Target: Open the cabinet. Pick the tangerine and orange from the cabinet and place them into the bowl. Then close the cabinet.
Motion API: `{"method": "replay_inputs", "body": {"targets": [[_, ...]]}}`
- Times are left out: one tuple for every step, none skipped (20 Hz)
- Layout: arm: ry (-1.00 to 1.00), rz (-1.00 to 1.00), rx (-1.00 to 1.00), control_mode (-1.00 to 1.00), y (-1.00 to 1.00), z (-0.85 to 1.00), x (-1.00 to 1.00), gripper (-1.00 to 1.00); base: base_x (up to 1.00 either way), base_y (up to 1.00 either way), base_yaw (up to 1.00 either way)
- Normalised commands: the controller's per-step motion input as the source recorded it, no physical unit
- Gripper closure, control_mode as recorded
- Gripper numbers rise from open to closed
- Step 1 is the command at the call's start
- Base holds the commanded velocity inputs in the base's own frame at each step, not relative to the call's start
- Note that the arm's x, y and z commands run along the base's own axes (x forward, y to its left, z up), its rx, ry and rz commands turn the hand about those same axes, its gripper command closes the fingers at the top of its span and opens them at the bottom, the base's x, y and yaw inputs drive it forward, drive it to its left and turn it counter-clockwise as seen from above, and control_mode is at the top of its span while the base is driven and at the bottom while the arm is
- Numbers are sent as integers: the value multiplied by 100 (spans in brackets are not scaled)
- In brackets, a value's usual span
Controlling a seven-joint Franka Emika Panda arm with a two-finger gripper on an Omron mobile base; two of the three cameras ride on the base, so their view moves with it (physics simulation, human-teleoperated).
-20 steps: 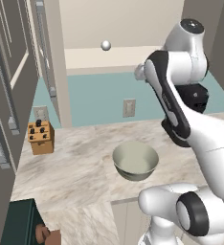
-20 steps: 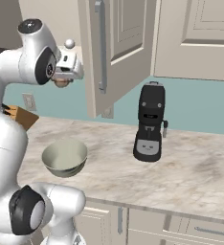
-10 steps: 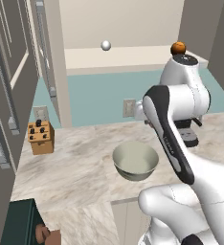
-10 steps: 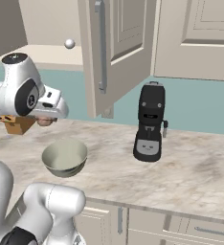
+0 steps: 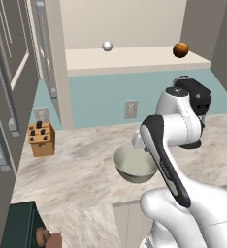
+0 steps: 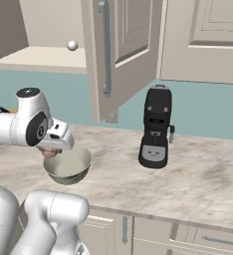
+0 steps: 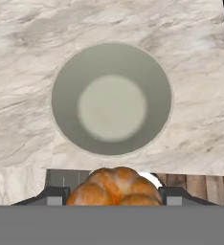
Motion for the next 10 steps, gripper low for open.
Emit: {"method": "replay_inputs", "body": {"targets": [[0,0,0,-100,0,-16,36,100,0,0,0],[-1,0,0,-100,0,-19,39,100,0,0,0],[-4,0,0,-100,0,-29,33,100,0,0,0],[0,0,0,-100,0,-38,39,100,0,0,0],[0,0,0,-100,0,-40,38,100,0,0,0],[0,0,0,-100,0,-41,41,100,0,0,0],[0,0,0,-100,0,-46,44,100,0,0,0],[-1,0,0,-100,0,-51,44,100,0,0,0],[0,0,0,-100,0,-57,42,100,0,0,0],[0,0,0,-100,0,-61,43,100,0,0,0]]}}
